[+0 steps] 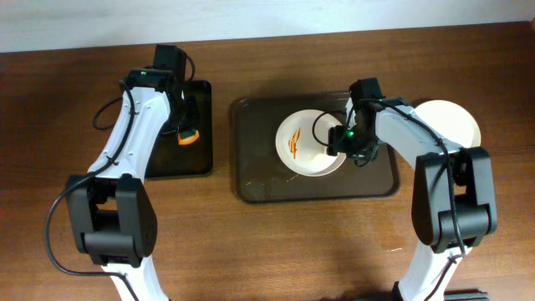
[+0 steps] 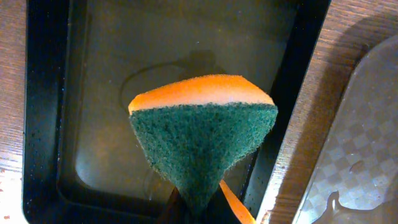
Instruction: Clean dirty plates on tray and stack at the side
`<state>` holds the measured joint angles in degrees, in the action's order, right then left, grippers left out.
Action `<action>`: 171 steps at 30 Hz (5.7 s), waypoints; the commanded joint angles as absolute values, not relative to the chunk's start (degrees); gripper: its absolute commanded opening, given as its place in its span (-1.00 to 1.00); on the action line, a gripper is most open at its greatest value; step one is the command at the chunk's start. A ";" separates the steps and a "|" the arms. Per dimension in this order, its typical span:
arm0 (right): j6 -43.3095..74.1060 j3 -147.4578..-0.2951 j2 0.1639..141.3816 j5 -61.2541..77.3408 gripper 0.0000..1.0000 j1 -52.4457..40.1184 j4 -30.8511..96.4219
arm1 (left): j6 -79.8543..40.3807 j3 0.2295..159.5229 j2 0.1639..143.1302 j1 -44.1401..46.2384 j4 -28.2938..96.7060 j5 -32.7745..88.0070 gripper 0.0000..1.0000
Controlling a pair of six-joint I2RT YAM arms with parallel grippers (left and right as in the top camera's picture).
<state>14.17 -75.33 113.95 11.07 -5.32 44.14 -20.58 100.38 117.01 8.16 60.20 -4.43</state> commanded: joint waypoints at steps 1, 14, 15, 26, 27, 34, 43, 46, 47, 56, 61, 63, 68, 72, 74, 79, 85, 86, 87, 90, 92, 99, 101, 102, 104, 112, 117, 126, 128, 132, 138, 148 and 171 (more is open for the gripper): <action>21.50 -74.06 115.66 9.34 -0.09 -5.06 45.56 | -19.66 100.31 117.32 8.14 60.12 -3.79 -1.00; 16.08 -73.38 115.68 4.32 -0.92 -5.28 41.47 | -12.45 95.77 117.32 8.14 54.57 5.50 -1.00; 16.12 -72.62 115.68 6.07 -0.92 -5.28 41.06 | -11.86 95.77 117.32 8.14 53.54 7.77 -1.00; 16.53 -71.40 115.68 8.38 -0.92 -8.25 39.57 | -7.16 95.61 126.32 3.03 47.03 3.66 -0.71; 16.53 -71.40 115.68 8.38 -0.92 -8.25 39.57 | -7.16 95.61 126.34 3.03 46.81 3.64 0.01; 16.53 -71.40 115.68 8.36 -0.92 -8.25 39.16 | -7.16 101.84 126.21 3.05 49.71 3.64 0.08; 16.51 -71.40 115.68 8.36 -0.92 -8.25 39.03 | -7.16 100.92 132.22 3.03 50.24 3.20 -1.00; 16.53 -71.40 115.68 8.36 -0.92 -8.25 39.07 | -7.16 103.28 131.00 3.03 51.68 3.20 -1.00; 16.51 -71.40 115.68 8.36 -0.92 -8.25 39.18 | -7.16 106.24 129.71 3.05 54.33 3.20 -1.00; 16.53 -71.40 115.68 8.36 -0.92 -8.25 39.18 | -7.16 99.72 126.43 3.03 49.32 3.18 -1.00; 16.53 -71.40 115.68 8.36 -0.92 -8.25 39.35 | -7.16 90.15 126.39 2.83 35.94 3.20 -1.00; 16.53 -71.40 115.68 8.38 -0.92 -8.25 39.42 | -7.18 91.59 125.40 2.83 37.10 3.25 -1.00; 16.53 -71.40 115.68 8.36 -0.92 -8.25 39.42 | -7.16 97.69 111.59 2.83 44.03 3.22 -1.00; 16.53 -71.40 115.68 8.36 -0.92 -8.25 39.40 | -7.14 97.69 102.59 2.83 44.01 3.20 -1.00; 16.53 -71.40 115.68 8.38 -0.92 -8.25 39.40 | -6.70 97.25 102.89 2.83 42.37 3.18 -1.00; 16.53 -71.40 115.68 8.38 -0.92 -8.25 39.48 | -6.04 95.55 114.50 1.69 36.51 2.26 -1.00; 16.53 -71.40 115.68 8.36 -0.92 -8.25 38.94 | -5.89 96.82 103.98 1.76 38.87 2.35 -1.00; 16.53 -71.40 115.68 8.36 -0.92 -8.25 38.52 | -5.87 96.68 103.98 1.76 39.55 2.11 -1.00; 16.53 -71.40 115.68 8.38 -0.92 -8.25 38.24 | -5.89 94.87 106.13 1.74 39.31 2.13 -1.00; 16.53 -71.40 115.68 8.40 -0.92 -8.25 38.81 | -5.89 91.68 113.25 1.80 38.30 4.36 -1.00; 16.71 -71.40 115.68 9.08 -0.92 -8.32 39.13 | -5.89 91.79 113.21 1.93 39.97 10.66 -1.00; 17.45 -71.40 115.68 9.87 -0.92 -11.62 37.19 | -6.81 91.81 110.30 9.85 40.99 21.65 -1.00; 18.35 -71.40 115.68 9.91 -0.92 -11.73 37.08 | -7.44 91.81 110.30 12.86 40.95 21.63 -1.00; 18.31 -71.40 115.68 10.61 -0.92 -11.73 37.01 | -7.44 91.81 110.34 13.98 40.95 21.61 -1.00; 18.33 -71.40 115.68 10.74 -0.92 -11.70 36.93 | -8.47 91.81 111.02 15.38 40.88 21.61 -1.00; 19.99 -71.40 115.68 11.99 -0.92 -11.73 35.92 | -18.87 91.81 118.74 23.62 39.16 21.65 -1.00; 19.99 -71.40 115.68 12.25 -0.92 -11.73 35.92 | -24.91 91.81 122.08 27.33 34.65 21.04 -1.00; 19.77 -71.40 115.68 12.10 -0.92 -11.73 35.73 | -27.59 91.81 126.10 31.88 27.68 13.85 -1.00; 19.77 -71.40 115.68 11.75 -0.92 -11.73 35.73 | -27.59 91.81 126.10 32.91 31.18 5.96 -1.00; 19.75 -71.40 115.68 11.35 -0.92 -11.70 36.14 | -27.59 91.81 126.10 32.73 38.96 -11.66 -1.00; 18.70 -71.40 115.68 11.35 -0.92 -11.70 36.38 | -26.89 93.08 125.73 31.92 42.54 -24.75 -1.00; 18.72 -71.40 115.68 10.48 -0.92 -11.70 36.38 | -23.49 97.32 121.45 31.44 43.07 0.54 -1.00; 18.70 -71.40 115.68 9.85 -0.92 -11.62 37.30 | -23.09 122.06 128.70 28.49 69.10 -32.45 -1.00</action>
<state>19.29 -72.86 113.84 14.61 -12.10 36.56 -23.38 114.72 130.28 31.59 66.48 -29.67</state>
